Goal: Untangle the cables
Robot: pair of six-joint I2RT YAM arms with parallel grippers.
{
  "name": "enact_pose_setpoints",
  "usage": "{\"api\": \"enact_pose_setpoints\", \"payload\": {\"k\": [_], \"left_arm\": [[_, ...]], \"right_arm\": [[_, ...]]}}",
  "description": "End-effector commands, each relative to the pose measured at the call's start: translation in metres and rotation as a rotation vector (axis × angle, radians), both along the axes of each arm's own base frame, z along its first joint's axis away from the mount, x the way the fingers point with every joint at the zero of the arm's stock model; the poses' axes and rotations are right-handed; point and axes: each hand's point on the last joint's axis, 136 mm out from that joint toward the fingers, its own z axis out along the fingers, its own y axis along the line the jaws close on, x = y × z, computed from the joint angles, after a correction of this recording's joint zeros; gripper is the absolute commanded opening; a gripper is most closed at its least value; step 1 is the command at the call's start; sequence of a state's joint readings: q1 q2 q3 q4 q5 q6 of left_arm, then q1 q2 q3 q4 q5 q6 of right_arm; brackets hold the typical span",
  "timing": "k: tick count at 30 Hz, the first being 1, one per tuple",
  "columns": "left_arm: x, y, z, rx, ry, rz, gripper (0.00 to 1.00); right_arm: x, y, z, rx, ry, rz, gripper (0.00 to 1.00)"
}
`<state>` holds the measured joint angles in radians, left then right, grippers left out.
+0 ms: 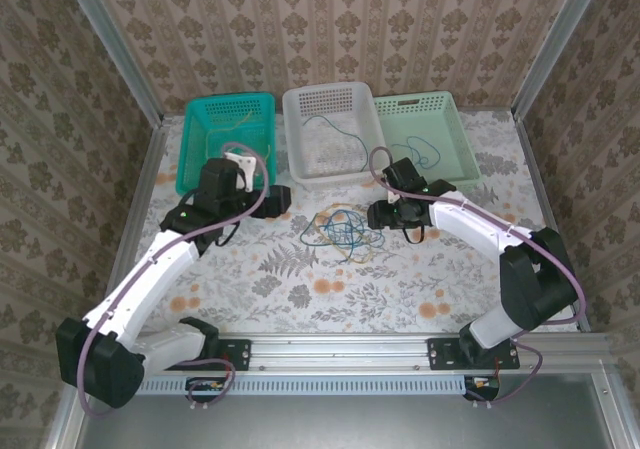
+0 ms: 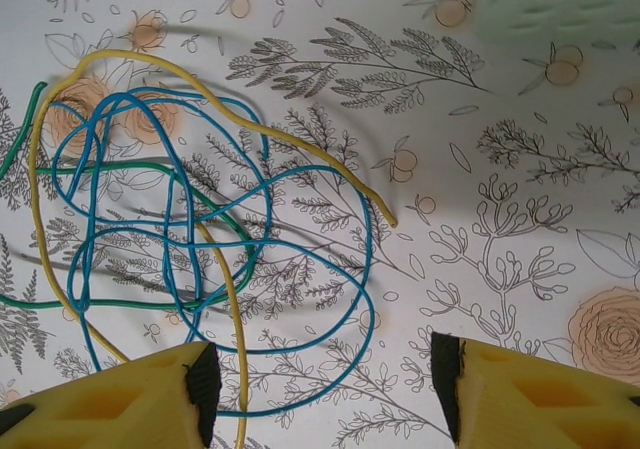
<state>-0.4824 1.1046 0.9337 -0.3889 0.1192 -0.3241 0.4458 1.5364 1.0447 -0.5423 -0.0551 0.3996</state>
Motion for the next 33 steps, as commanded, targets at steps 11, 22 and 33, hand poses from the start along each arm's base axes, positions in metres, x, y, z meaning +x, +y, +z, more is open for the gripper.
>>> {"api": "enact_pose_setpoints", "payload": {"k": [11, 22, 33], "left_arm": [[0.01, -0.067, -0.032, -0.074, 0.147, -0.184, 0.68], [0.003, -0.059, -0.05, -0.078, 0.194, -0.135, 0.69], [0.007, -0.061, -0.055, -0.082, 0.211, -0.118, 0.69]], "right_arm": [[0.025, 0.005, 0.011, 0.071, -0.039, -0.041, 0.67], [0.05, 0.017, -0.019, -0.23, -0.029, 0.311, 0.52], [0.065, 0.02, -0.037, -0.312, -0.031, 0.375, 0.54]]}}
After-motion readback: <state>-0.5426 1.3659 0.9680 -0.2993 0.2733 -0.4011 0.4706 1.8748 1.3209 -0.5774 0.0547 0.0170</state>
